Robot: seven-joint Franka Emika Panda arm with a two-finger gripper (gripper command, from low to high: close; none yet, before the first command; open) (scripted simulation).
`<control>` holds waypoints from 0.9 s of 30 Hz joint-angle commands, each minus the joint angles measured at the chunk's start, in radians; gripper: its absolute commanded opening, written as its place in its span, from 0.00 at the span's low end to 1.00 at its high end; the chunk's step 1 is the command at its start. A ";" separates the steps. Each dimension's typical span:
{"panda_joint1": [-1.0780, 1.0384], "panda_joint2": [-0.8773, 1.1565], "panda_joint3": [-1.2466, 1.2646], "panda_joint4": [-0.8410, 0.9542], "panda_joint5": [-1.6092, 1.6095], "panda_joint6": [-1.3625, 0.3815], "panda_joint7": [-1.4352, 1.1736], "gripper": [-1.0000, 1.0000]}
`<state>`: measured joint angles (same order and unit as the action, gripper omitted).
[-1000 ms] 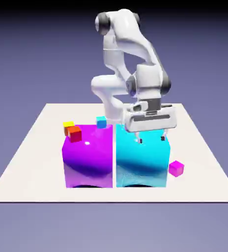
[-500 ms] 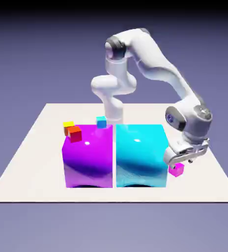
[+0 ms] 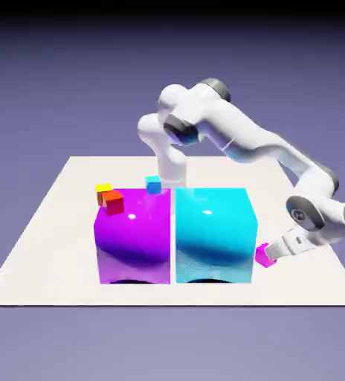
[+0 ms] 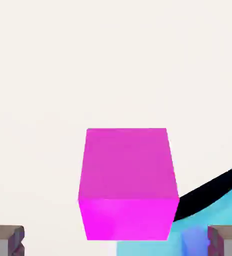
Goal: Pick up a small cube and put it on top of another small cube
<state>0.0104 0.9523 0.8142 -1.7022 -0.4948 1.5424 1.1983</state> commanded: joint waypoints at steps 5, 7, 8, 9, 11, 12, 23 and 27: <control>-0.021 0.024 -0.025 -0.093 -0.035 0.101 0.019 0.00; -0.005 0.005 -0.006 -0.021 -0.008 0.022 0.004 0.00; 0.003 -0.004 0.004 0.015 0.006 -0.017 -0.003 0.00; 0.008 -0.009 0.010 0.036 0.014 -0.039 -0.007 0.00; 0.030 -0.040 -0.011 0.023 0.045 -0.057 -0.019 0.00; 0.066 -0.061 -0.002 0.014 0.040 -0.077 -0.062 0.00; 0.379 -0.334 -0.050 -0.106 -0.034 -0.228 -0.538 0.00; 0.418 -0.469 -0.195 -0.171 -0.063 -0.226 -0.704 0.00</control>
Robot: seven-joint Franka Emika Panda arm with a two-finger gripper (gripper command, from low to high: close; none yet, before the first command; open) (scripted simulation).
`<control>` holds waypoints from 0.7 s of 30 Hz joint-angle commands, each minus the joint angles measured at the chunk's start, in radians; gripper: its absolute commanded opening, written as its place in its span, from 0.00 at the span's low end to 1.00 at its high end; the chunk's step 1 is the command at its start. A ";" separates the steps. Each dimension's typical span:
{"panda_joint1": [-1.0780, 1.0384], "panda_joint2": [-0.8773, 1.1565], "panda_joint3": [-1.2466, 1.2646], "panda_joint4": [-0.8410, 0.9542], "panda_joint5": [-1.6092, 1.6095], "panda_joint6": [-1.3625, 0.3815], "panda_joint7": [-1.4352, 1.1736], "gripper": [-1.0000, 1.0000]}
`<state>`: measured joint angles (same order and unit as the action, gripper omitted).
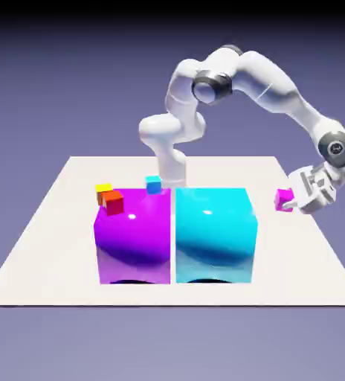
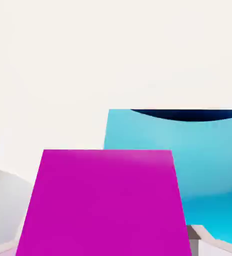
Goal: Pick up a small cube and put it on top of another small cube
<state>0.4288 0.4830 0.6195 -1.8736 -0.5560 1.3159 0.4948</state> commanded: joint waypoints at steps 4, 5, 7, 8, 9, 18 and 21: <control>0.040 -0.136 -0.145 -0.065 -0.031 0.003 -0.167 0.00; 0.049 -0.170 -0.181 -0.081 -0.038 0.003 -0.208 0.00; 0.069 -0.238 -0.254 -0.114 -0.053 0.004 -0.292 0.00; 0.079 -0.272 -0.290 -0.130 -0.060 0.005 -0.333 0.00; 0.089 -0.305 -0.326 -0.146 -0.067 0.005 -0.375 0.00; 0.021 -0.491 -0.652 -0.241 -0.088 0.087 -0.519 0.00; -0.045 -0.520 -0.761 -0.257 -0.082 0.135 -0.502 0.00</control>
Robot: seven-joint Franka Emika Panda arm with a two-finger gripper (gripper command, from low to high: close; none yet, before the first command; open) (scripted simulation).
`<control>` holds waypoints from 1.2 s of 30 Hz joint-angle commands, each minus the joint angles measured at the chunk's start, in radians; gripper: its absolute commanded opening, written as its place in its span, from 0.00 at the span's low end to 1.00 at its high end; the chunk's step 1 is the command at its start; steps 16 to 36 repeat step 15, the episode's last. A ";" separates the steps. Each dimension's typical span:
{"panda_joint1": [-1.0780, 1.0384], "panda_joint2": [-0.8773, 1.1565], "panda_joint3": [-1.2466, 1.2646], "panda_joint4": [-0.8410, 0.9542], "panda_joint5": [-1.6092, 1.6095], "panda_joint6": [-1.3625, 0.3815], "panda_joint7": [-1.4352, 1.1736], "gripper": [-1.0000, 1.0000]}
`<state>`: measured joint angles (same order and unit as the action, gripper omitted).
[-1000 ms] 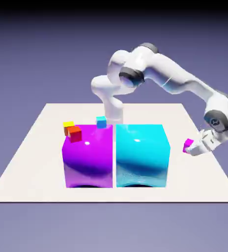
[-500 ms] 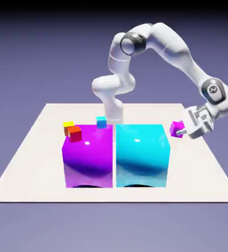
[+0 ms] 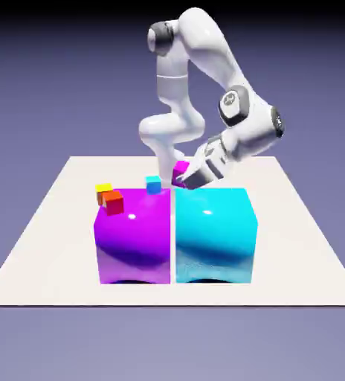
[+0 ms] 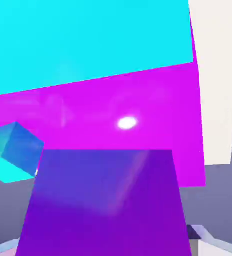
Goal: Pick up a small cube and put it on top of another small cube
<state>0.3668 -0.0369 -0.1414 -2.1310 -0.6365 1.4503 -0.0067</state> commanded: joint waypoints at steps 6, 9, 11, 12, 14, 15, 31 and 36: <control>-0.096 -0.049 -0.185 -0.029 0.009 0.083 0.029 0.00; -0.115 -0.046 -0.207 -0.101 -0.015 0.163 0.047 0.00; -0.133 -0.043 -0.227 -0.169 -0.037 0.237 0.064 0.00; -0.133 -0.043 -0.227 -0.169 -0.037 0.237 0.064 1.00; -0.123 -0.045 -0.216 -0.132 -0.025 0.197 0.055 1.00; -0.114 -0.046 -0.205 -0.096 -0.013 0.157 0.046 1.00; -0.114 -0.046 -0.205 -0.096 -0.013 0.157 0.046 1.00; -0.114 -0.046 -0.205 -0.096 -0.013 0.157 0.046 1.00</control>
